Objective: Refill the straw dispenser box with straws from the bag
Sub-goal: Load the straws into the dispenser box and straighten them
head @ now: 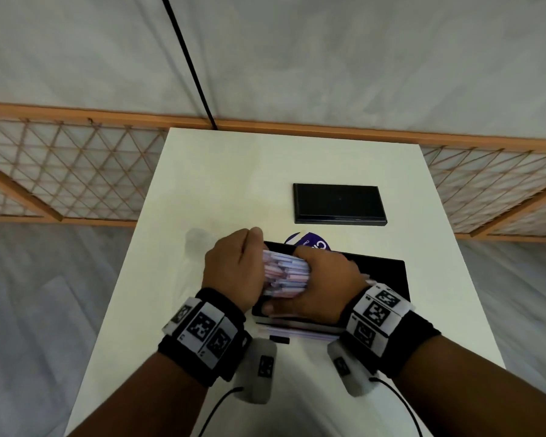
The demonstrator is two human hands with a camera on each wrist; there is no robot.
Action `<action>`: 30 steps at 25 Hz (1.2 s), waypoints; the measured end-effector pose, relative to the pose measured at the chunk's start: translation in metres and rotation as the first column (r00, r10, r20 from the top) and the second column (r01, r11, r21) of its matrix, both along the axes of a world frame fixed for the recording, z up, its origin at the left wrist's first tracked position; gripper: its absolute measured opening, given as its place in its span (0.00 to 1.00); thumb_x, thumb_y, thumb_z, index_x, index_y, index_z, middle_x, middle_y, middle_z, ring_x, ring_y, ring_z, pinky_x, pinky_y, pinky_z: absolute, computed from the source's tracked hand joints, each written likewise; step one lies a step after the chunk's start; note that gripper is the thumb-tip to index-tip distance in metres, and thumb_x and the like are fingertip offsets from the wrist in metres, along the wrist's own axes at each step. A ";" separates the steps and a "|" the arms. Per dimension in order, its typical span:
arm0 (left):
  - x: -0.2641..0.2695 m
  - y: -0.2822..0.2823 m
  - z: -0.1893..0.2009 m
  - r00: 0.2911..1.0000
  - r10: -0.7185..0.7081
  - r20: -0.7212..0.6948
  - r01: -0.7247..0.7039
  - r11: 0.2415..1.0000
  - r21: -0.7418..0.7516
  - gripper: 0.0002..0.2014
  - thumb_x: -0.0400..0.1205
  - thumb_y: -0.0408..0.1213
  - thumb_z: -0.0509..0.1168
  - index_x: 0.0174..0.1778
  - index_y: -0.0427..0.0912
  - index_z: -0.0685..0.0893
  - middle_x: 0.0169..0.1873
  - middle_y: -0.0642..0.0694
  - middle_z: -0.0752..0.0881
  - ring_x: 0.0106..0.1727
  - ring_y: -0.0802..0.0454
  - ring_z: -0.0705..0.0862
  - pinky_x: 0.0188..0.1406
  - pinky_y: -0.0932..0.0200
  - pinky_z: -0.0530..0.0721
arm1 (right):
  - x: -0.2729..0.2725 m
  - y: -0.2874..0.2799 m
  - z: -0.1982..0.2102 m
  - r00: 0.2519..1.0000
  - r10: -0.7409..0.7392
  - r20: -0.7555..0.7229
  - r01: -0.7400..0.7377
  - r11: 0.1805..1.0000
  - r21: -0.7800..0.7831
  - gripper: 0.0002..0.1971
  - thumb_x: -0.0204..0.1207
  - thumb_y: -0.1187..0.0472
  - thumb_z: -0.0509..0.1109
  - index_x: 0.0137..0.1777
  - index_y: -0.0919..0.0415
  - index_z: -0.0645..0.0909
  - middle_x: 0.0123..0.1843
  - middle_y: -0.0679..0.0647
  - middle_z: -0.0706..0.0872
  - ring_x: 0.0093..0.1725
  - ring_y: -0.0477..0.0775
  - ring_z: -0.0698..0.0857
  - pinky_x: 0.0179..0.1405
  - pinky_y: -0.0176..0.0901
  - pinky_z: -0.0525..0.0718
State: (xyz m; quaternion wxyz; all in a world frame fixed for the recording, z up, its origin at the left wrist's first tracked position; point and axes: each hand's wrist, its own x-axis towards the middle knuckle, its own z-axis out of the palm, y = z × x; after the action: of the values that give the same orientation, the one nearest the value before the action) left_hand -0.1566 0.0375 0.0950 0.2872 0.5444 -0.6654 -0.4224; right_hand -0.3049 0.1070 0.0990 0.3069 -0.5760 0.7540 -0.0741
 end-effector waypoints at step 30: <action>-0.018 0.026 -0.013 0.953 0.176 -0.248 -0.047 0.891 0.452 0.55 0.66 0.77 0.53 0.82 0.42 0.61 0.68 0.44 0.83 0.63 0.46 0.85 0.72 0.38 0.80 | -0.033 0.077 -0.024 0.958 -0.012 -0.286 0.037 0.996 0.083 0.47 0.63 0.16 0.33 0.67 0.45 0.72 0.67 0.47 0.78 0.70 0.57 0.75 0.72 0.57 0.70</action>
State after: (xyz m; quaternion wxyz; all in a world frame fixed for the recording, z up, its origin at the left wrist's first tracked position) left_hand -0.1750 0.0631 0.0821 0.2723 0.5670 -0.4717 -0.6179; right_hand -0.3378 0.1839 0.0750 0.2189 -0.5573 0.8000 0.0388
